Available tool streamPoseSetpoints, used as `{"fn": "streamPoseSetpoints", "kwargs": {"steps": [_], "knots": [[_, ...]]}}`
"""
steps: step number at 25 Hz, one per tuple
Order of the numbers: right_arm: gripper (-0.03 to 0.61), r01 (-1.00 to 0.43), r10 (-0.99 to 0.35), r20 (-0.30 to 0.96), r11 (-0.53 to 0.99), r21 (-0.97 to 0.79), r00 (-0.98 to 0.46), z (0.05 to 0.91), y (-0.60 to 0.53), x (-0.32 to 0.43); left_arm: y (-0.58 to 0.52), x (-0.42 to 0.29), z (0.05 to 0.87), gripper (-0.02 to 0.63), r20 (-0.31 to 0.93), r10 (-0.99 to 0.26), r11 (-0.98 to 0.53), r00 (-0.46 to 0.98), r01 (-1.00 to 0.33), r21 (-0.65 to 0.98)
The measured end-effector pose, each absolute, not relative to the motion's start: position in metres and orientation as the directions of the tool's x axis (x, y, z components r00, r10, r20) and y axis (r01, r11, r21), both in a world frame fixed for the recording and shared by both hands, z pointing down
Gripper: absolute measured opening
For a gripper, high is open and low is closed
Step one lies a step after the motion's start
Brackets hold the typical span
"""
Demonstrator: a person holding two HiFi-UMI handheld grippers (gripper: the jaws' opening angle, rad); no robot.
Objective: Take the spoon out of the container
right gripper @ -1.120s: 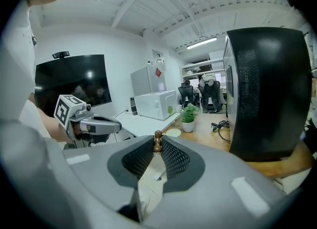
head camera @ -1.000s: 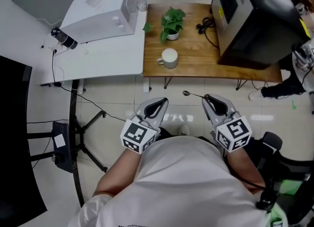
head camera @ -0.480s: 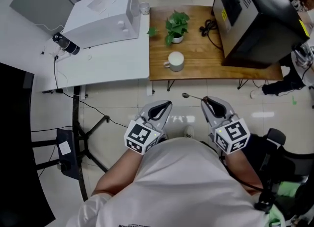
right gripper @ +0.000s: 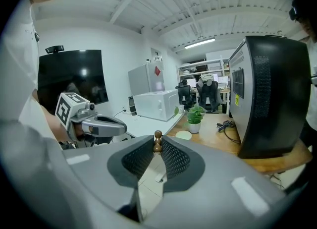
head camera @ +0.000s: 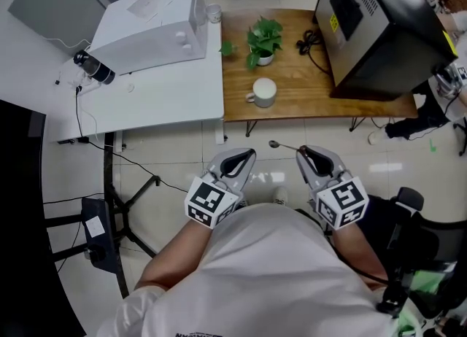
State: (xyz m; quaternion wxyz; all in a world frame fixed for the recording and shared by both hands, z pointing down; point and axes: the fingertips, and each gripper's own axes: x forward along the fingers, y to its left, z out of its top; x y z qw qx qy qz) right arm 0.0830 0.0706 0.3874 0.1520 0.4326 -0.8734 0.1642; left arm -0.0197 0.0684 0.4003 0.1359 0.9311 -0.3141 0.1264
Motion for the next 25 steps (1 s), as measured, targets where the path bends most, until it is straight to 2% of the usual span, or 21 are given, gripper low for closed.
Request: {"fn": "streamPoseSetpoints", "kwargs": {"steps": [25], "knots": [[0.054,-0.807,-0.701,0.426,0.573,-0.142,-0.572,0.3894,0.0759,0.0829,0.0724,-0.0225,0.401,0.005,0.315,-0.554,-0.763,0.771,-0.621,0.18]]}}
